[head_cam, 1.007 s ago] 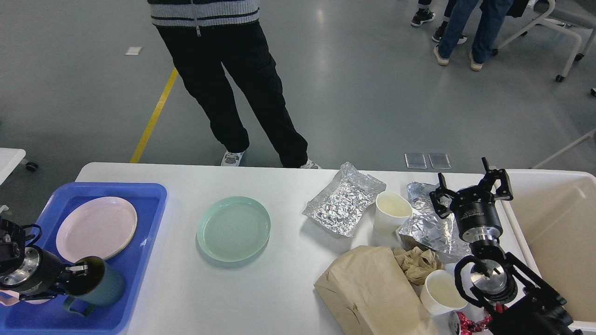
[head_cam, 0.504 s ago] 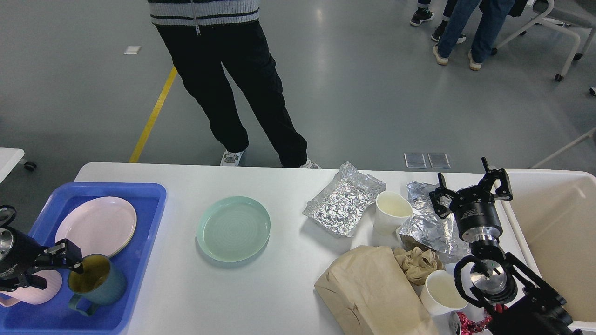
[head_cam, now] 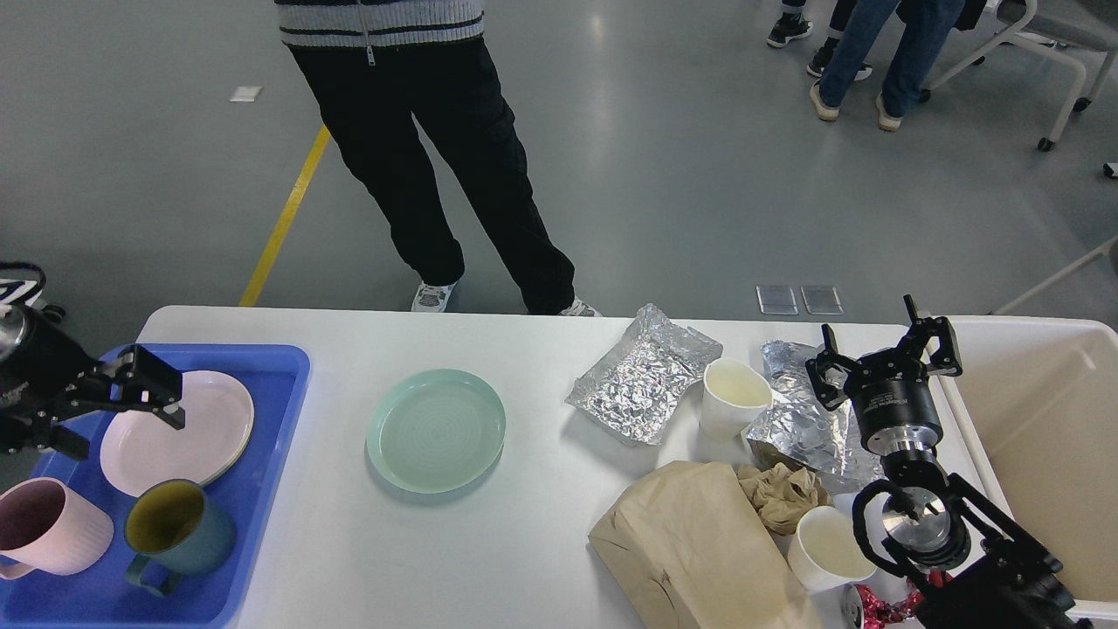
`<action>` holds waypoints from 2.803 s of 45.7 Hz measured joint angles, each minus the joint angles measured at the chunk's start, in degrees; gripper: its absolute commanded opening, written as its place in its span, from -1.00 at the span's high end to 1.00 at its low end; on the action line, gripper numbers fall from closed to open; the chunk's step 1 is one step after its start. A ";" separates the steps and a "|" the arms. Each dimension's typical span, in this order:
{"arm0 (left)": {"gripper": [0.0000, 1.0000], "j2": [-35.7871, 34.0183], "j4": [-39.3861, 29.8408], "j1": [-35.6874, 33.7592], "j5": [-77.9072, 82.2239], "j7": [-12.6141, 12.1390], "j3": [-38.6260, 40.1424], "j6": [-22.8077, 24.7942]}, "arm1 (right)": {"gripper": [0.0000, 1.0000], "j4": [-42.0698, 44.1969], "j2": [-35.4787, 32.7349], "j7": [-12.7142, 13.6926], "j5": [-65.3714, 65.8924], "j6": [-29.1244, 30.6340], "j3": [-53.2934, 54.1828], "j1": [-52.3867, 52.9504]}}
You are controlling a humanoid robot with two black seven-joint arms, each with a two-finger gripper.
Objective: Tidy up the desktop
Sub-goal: 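Release the teal mug and raise the left gripper, then lower the left gripper to the pale green plate's edge and grip it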
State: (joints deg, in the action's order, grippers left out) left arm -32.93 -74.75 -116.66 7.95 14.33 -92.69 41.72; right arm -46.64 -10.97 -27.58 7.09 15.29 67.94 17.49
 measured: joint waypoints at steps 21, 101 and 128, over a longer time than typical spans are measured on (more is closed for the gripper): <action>-0.92 22.39 -18.69 -36.48 -15.26 -1.12 -8.19 1.17 | -1.00 0.05 -0.02 0.05 0.03 0.00 0.00 0.01; -0.89 25.02 11.48 28.17 -37.57 -1.52 14.73 -25.42 | -1.00 -0.04 0.03 0.06 0.01 0.00 0.00 0.00; -0.83 23.24 20.04 42.02 -38.17 -9.20 24.10 -41.32 | -1.00 -0.03 0.07 0.06 -0.01 0.00 0.00 0.00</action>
State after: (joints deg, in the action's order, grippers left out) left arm -9.69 -54.71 -74.64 -30.22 5.13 -68.59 0.40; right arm -46.67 -10.90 -27.53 7.08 15.29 67.94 17.49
